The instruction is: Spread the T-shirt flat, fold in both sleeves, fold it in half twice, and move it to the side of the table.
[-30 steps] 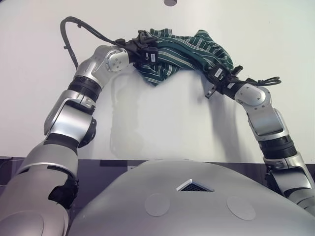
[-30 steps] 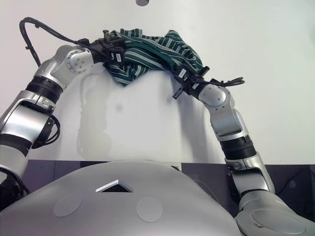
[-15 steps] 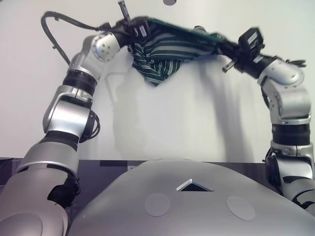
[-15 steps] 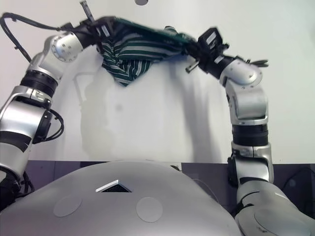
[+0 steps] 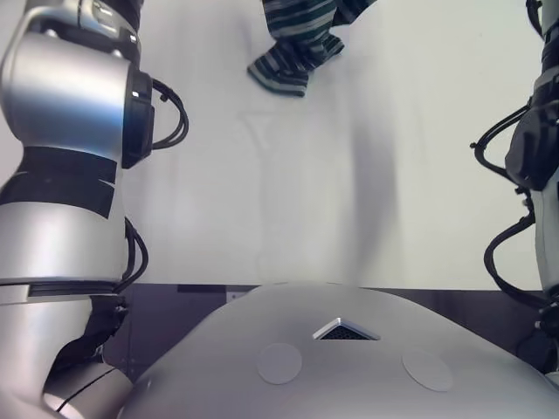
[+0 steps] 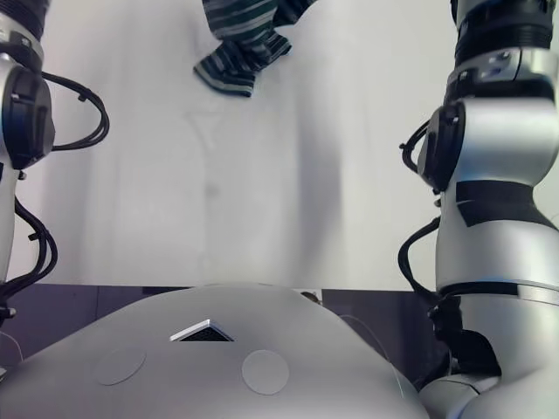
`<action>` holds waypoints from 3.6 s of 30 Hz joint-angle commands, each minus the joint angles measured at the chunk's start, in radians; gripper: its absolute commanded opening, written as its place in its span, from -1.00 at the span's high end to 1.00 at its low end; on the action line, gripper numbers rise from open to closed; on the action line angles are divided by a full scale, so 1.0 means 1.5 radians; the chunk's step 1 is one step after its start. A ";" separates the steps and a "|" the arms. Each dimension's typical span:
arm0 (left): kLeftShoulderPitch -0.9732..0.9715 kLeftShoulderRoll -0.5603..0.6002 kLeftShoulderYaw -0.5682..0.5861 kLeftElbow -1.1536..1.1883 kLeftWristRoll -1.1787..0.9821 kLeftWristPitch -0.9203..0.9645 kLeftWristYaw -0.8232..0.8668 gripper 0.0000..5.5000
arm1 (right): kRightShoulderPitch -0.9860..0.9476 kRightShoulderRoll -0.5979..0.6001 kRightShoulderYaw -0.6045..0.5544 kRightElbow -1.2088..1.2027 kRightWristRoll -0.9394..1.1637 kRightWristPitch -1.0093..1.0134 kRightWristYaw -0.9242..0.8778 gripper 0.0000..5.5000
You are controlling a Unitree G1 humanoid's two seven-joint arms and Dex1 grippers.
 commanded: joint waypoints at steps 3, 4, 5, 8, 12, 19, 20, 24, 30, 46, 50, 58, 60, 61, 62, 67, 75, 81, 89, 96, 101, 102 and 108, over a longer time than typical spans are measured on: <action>-0.080 0.005 0.002 0.012 0.023 0.019 0.055 0.99 | -0.104 -0.021 -0.051 0.084 -0.002 -0.082 -0.059 1.00; -0.095 0.010 0.006 0.011 0.022 0.016 0.059 0.99 | -0.115 -0.024 -0.058 0.086 0.001 -0.092 -0.057 1.00; -0.107 0.015 0.009 0.010 0.019 0.011 0.059 0.99 | -0.123 -0.027 -0.065 0.086 0.003 -0.099 -0.053 1.00; -0.129 0.036 0.024 0.003 0.003 -0.013 0.027 0.99 | -0.126 -0.036 -0.081 0.071 0.012 -0.108 -0.012 1.00; -0.095 0.072 0.060 -0.017 -0.052 -0.054 -0.152 0.99 | -0.056 -0.054 -0.078 -0.020 0.031 -0.079 0.089 1.00; 0.126 0.236 0.112 -0.439 -0.319 0.148 -0.773 0.99 | 0.259 -0.247 -0.034 -0.615 0.175 0.260 0.407 1.00; 0.163 0.285 0.112 -0.556 -0.371 0.229 -0.848 0.99 | 0.300 -0.294 -0.029 -0.707 0.211 0.321 0.454 1.00; 0.297 0.477 0.095 -0.923 -0.575 0.451 -0.947 0.99 | 0.463 -0.449 -0.034 -0.964 0.305 0.441 0.588 1.00; 0.667 0.594 0.053 -1.260 -0.552 0.493 -0.930 0.99 | 0.759 -0.529 0.005 -1.162 0.199 0.375 0.595 1.00; 0.865 0.481 0.175 -1.258 -0.827 0.612 -0.730 0.78 | 1.015 -0.445 -0.002 -1.177 0.232 0.403 0.426 0.44; 0.684 0.292 0.120 -1.094 -0.798 0.632 -0.555 0.92 | 0.781 -0.342 -0.125 -1.037 0.428 0.513 0.333 0.60; 0.456 -0.083 -0.173 -0.472 -0.346 0.327 -0.351 1.00 | 0.630 -0.083 0.098 -0.839 0.238 0.503 0.053 0.99; 0.431 -0.120 -0.192 -0.344 -0.281 0.269 -0.311 1.00 | 0.636 -0.075 0.136 -0.823 0.204 0.492 0.051 0.99; 0.421 -0.137 -0.190 -0.296 -0.267 0.256 -0.307 1.00 | 0.643 -0.069 0.158 -0.812 0.183 0.486 0.045 0.99; 0.411 -0.152 -0.198 -0.250 -0.246 0.243 -0.303 1.00 | 0.653 -0.067 0.190 -0.802 0.154 0.474 0.039 0.99; 0.375 -0.164 -0.207 -0.148 -0.166 0.199 -0.298 1.00 | 0.681 -0.074 0.260 -0.750 0.055 0.430 0.025 0.99; 0.353 -0.052 -0.123 -0.055 -0.155 0.207 -0.292 1.00 | 0.696 -0.053 0.215 -0.683 0.037 0.420 -0.015 0.99; 0.333 -0.061 -0.079 -0.020 -0.146 0.184 -0.216 1.00 | 0.662 0.002 0.138 -0.665 0.077 0.440 -0.049 0.99; 0.378 -0.145 0.030 -0.286 -0.332 0.316 -0.489 1.00 | 0.677 0.022 0.122 -0.715 0.101 0.463 -0.030 0.99; 0.387 -0.202 -0.045 -0.264 -0.228 0.349 -0.391 1.00 | 0.674 0.024 0.131 -0.728 0.093 0.467 -0.027 0.99; 0.364 -0.224 -0.060 -0.150 -0.173 0.336 -0.300 1.00 | 0.677 0.026 0.143 -0.727 0.081 0.465 -0.030 0.99; 0.359 -0.220 -0.067 -0.135 -0.161 0.340 -0.291 1.00 | 0.678 0.024 0.147 -0.724 0.074 0.464 -0.033 0.99; 0.371 -0.140 -0.081 -0.124 -0.128 0.347 -0.315 1.00 | 0.670 0.039 0.119 -0.680 0.048 0.450 -0.087 0.99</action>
